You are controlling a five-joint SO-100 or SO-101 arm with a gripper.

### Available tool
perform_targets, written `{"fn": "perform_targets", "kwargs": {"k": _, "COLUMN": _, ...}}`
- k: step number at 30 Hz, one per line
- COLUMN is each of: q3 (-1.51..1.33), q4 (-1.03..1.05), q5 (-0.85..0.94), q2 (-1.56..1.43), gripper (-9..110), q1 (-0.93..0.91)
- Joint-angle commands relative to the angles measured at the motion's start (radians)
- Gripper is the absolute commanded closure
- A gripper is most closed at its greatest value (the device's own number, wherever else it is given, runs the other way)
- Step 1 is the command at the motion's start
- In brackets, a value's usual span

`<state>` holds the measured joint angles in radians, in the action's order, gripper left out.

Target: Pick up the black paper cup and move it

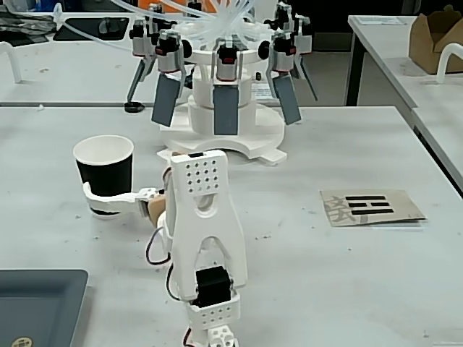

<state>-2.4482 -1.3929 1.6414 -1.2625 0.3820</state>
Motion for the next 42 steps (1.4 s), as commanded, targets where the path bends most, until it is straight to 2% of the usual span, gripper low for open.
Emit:
{"fn": "perform_targets", "kwargs": {"k": 1, "q3": 0.098, "q4": 0.009, "q5": 0.000, "q2": 0.011, "gripper": 51, "q1": 0.020}}
{"fn": "perform_targets", "kwargs": {"k": 28, "q3": 0.647, "q4": 0.273, "q5": -0.037, "q2": 0.268, "gripper": 51, "q1": 0.107}}
{"fn": "perform_targets", "kwargs": {"k": 42, "q3": 0.713, "q4": 0.307, "q5": -0.052, "q2": 0.339, "gripper": 51, "q1": 0.127}}
